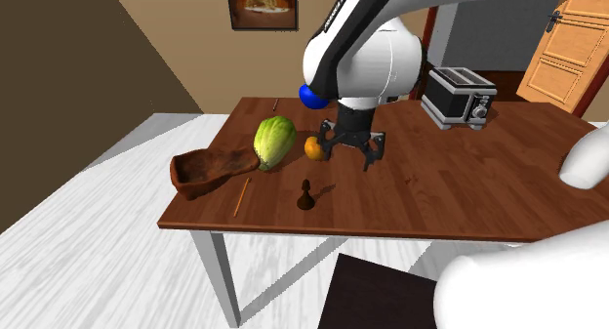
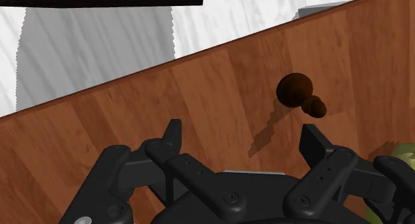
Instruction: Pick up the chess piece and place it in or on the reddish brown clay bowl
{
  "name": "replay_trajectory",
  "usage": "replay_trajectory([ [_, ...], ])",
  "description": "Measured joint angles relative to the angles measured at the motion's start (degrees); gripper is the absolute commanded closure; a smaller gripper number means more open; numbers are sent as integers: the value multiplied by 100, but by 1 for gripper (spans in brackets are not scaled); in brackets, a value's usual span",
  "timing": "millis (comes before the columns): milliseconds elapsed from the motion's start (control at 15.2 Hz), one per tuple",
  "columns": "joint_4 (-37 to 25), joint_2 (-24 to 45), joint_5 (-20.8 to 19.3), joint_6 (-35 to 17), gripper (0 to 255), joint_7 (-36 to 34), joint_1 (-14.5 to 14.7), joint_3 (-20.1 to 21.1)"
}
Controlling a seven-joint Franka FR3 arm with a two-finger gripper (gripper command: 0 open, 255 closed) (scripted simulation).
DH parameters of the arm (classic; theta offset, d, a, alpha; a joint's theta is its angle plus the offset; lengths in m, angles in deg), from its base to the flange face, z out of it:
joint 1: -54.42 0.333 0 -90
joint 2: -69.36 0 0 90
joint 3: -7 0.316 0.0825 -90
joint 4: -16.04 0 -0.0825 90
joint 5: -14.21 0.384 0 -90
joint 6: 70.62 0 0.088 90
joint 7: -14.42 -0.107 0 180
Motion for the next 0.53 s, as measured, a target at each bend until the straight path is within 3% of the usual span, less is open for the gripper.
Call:
replay_trajectory([
  [198, -244, 728, -380, -526, 0, -481, -17, 313],
  [528, -859, 1999, -1506, -1131, 0, -1507, 89, 500],
])
